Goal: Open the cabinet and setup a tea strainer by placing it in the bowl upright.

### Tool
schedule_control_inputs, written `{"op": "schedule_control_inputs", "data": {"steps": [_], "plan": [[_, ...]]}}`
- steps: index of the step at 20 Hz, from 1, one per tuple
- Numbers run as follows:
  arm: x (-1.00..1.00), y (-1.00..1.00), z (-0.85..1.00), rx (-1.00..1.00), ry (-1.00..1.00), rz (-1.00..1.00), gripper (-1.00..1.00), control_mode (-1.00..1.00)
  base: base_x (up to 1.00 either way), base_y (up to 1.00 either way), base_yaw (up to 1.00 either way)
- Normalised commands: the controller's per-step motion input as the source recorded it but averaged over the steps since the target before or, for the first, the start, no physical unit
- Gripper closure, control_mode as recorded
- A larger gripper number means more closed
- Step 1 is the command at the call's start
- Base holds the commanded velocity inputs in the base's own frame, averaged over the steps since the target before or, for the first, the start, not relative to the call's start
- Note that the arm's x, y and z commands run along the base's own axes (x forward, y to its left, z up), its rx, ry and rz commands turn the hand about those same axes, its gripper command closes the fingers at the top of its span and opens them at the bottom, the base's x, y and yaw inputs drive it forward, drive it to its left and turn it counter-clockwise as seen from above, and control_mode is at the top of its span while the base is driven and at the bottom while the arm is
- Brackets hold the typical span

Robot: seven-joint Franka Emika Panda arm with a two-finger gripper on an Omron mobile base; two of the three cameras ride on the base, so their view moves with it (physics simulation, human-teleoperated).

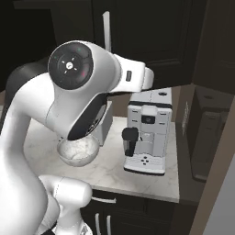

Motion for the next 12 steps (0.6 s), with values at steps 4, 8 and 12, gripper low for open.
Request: {"op": "schedule_control_inputs", "data": {"steps": [4, 8, 12], "plan": [[-0.78, -0.26, 0.03, 0.00, 0.00, 0.00, 1.00, -1.00, 0.00, 0.00, 0.00], [-0.58, 0.06, 0.03, -0.05, 0.00, 0.00, 1.00, -1.00, 0.00, 0.00, 0.00], [-0.12, 0.52, 0.09, -0.15, 0.00, 0.00, 1.00, -1.00, 0.00, 0.00, 0.00]]}}
